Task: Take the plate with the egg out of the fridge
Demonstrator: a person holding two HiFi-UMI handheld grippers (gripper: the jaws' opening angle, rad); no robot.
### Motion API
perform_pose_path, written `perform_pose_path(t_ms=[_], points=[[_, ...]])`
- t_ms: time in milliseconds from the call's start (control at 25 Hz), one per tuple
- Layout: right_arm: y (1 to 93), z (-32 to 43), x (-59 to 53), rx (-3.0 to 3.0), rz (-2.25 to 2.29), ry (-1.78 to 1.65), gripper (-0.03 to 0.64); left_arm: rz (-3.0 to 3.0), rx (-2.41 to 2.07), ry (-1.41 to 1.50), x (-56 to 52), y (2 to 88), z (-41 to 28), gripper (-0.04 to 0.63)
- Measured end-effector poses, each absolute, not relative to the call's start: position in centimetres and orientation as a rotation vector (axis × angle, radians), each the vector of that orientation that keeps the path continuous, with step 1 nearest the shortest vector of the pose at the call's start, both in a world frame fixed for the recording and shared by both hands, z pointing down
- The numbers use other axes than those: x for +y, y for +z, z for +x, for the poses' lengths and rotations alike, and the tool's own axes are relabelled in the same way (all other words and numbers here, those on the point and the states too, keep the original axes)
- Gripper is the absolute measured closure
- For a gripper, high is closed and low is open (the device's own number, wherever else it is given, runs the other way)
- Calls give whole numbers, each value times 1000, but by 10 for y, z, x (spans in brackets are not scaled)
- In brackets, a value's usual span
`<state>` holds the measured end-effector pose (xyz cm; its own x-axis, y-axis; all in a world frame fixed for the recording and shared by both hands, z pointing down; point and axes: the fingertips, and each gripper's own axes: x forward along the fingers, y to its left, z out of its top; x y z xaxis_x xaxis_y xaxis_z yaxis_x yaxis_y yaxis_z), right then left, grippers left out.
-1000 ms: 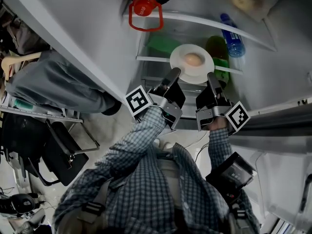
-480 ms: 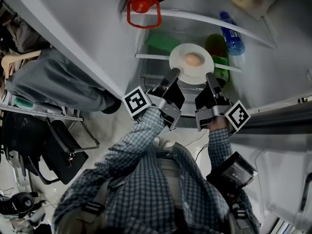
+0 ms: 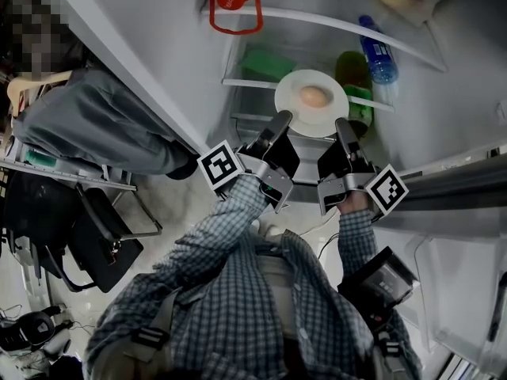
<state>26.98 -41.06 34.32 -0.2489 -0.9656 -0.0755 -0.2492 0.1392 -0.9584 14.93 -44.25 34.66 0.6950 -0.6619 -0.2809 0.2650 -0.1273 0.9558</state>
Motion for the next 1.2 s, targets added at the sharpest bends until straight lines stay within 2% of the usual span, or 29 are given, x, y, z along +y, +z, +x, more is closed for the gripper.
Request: perform_pose_path(t_ms=[1200], points=[[343, 232, -331, 1756, -1082, -1241, 563, 1495, -434, -926, -346, 345, 108, 537]])
